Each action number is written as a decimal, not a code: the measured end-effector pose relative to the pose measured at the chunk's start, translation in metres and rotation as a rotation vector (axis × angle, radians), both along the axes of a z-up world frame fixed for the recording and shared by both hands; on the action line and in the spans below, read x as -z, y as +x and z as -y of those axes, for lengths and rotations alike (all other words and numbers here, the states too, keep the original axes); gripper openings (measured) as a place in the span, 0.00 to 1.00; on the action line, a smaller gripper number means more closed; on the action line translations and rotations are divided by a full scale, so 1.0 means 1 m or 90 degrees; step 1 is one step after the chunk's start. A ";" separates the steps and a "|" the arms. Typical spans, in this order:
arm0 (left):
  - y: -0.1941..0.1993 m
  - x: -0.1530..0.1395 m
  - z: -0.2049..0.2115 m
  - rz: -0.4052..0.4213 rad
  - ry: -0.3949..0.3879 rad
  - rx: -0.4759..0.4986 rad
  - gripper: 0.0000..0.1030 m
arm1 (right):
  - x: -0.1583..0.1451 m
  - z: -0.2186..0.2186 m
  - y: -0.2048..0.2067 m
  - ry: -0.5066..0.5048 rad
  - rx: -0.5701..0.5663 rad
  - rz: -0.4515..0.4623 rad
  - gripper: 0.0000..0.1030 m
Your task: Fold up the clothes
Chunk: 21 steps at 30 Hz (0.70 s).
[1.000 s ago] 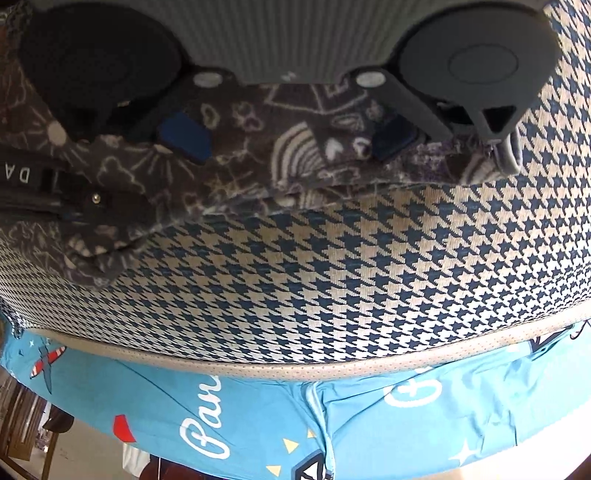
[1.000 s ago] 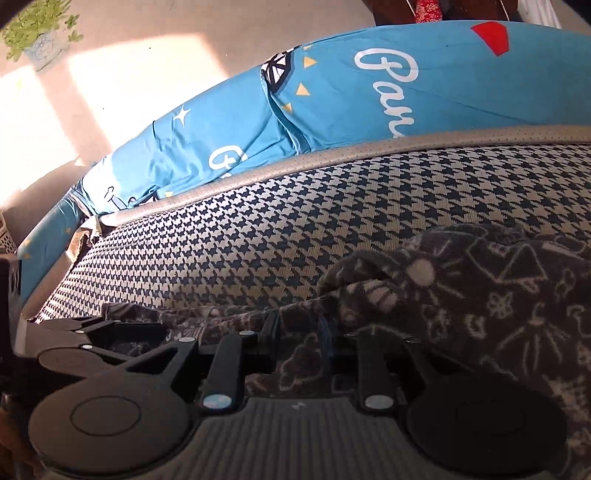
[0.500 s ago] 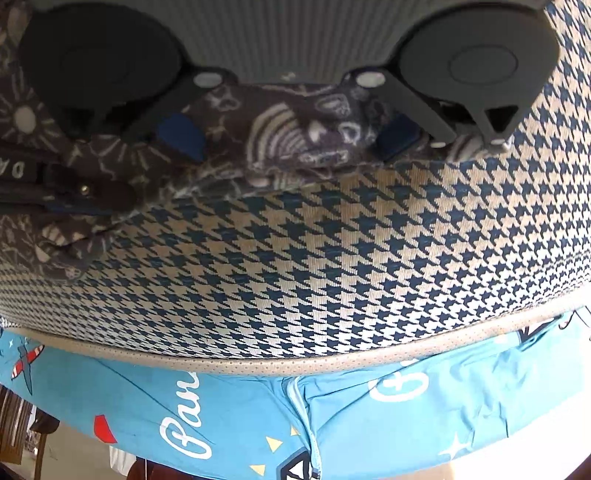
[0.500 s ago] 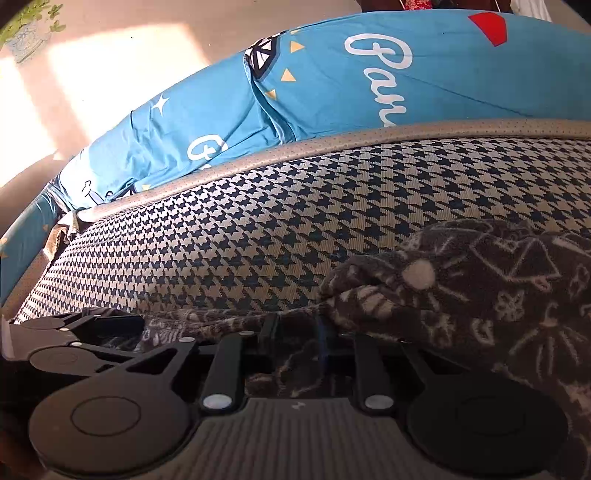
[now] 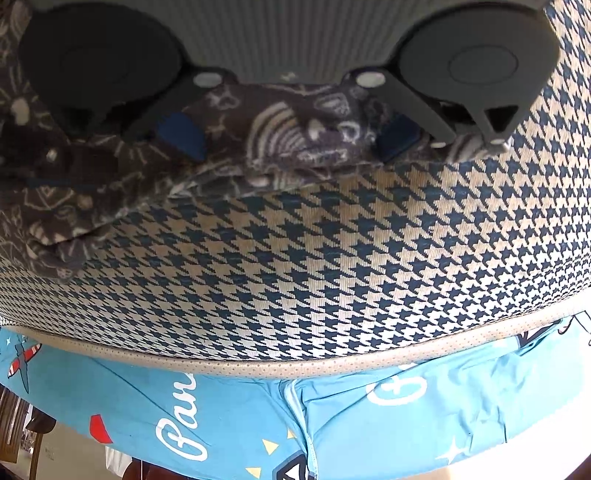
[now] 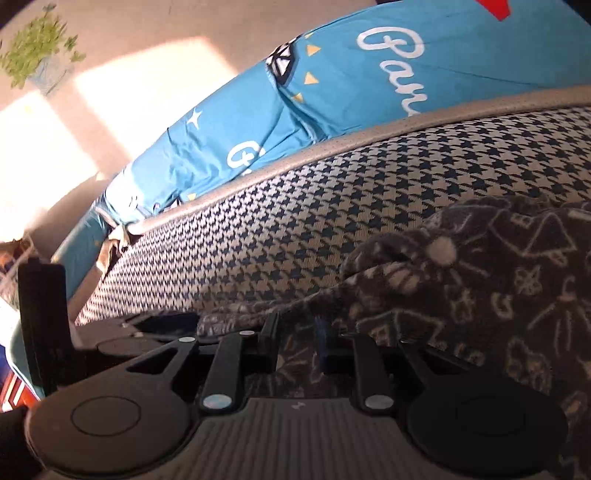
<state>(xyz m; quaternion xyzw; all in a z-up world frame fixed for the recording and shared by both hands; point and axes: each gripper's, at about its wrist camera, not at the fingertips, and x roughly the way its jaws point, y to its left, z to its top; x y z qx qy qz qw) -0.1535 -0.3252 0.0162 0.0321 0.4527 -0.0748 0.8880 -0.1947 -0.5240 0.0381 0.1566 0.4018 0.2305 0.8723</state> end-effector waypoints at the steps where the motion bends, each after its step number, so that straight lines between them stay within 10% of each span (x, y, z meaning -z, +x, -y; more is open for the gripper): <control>1: 0.001 0.000 0.001 0.000 0.000 0.000 1.00 | 0.002 -0.001 0.000 -0.006 0.001 -0.004 0.18; 21: -0.002 0.004 0.001 0.000 0.005 0.008 1.00 | 0.004 0.012 -0.053 -0.043 -0.005 -0.007 0.20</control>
